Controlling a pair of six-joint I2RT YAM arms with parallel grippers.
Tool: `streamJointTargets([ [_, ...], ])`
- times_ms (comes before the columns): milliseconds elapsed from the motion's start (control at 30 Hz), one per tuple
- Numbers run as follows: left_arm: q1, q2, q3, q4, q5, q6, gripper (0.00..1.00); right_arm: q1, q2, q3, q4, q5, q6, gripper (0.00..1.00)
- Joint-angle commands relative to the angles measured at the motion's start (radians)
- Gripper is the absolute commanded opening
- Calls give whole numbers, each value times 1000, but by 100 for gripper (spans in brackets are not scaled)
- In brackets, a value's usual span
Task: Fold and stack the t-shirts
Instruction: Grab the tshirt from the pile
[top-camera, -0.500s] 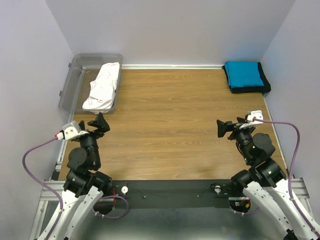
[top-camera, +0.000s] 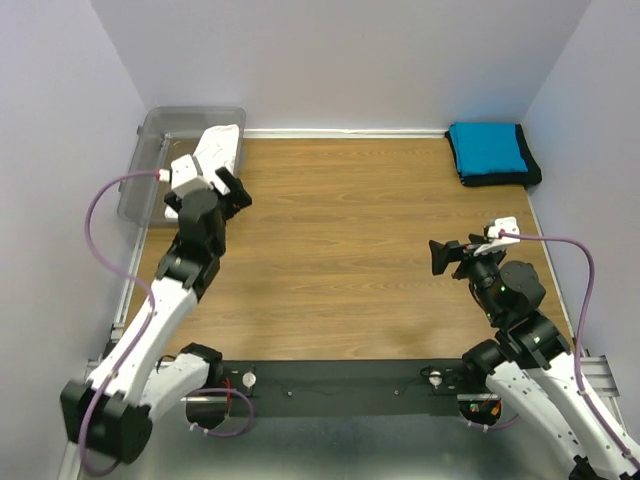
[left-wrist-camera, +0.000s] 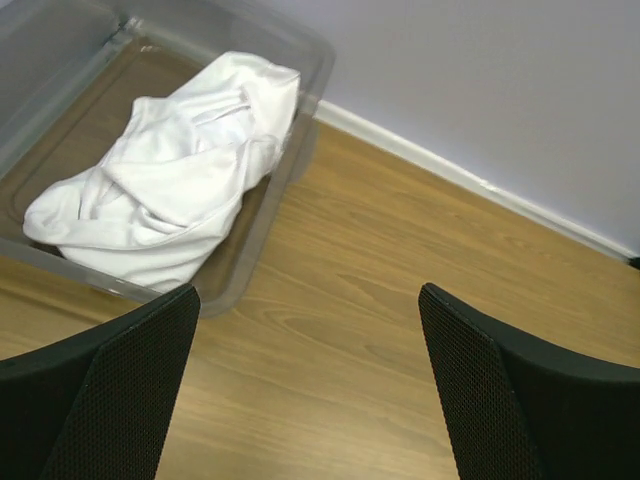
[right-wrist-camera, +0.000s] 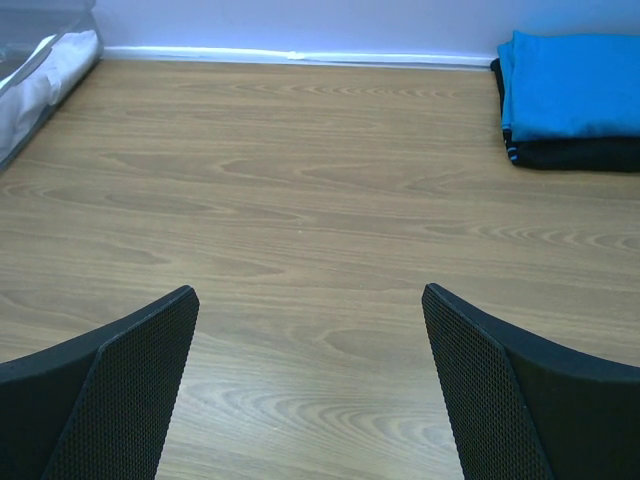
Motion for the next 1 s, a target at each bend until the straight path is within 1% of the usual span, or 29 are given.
streamJointTargets([
  [0,138,220,109,-79,157,-63,99,7,-9,31,-18,-24,-5,100],
  [33,201,302,159,-89,201,-64,99,9,-12,31,-18,-27,-5,100],
  [100,247,387,210,-112,232,-58,99,9,-20,30,-19,-30,-7,100],
  [133,287,430,273,-125,243,-58,99,9,-25,30,-19,-31,-7,100],
  [167,307,520,308,-141,255,-60,99,7,-32,30,-19,-31,-7,100],
  [200,321,567,343,-179,260,-60,99,7,-44,25,-21,-28,-5,100],
  [233,344,613,415,-199,261,-58,99,7,-52,23,-21,-25,-4,100],
  [267,344,706,452,-219,269,-58,98,7,-58,23,-21,-17,-2,100],
  [300,376,752,532,-260,280,-54,99,7,-71,23,-21,-8,1,100],
  [333,392,847,572,-283,301,-49,98,7,-75,22,-22,4,2,100],
  [367,396,893,616,-308,312,-44,98,7,-80,20,-22,6,5,100],
  [400,399,941,700,-361,318,-31,98,7,-86,20,-24,22,8,100],
  [533,409,1159,865,-471,297,-12,98,7,-89,20,-25,56,15,100],
  [700,429,1270,933,-503,306,-20,98,7,-87,23,-27,87,19,100],
  [733,429,1279,937,-500,309,-20,96,7,-88,22,-28,91,18,100],
  [767,429,1288,933,-494,313,-20,92,7,-88,23,-28,93,19,100],
  [800,429,1288,925,-478,313,-20,86,7,-86,22,-28,102,21,100],
  [833,429,1285,913,-472,306,-21,68,7,-86,22,-28,107,21,100],
  [900,429,1268,904,-457,289,-12,41,7,-84,25,-28,108,21,100],
  [933,429,1256,899,-449,278,-6,16,7,-86,28,-31,116,22,100],
  [967,429,1219,887,-439,262,0,5,7,-87,28,-33,121,21,100],
])
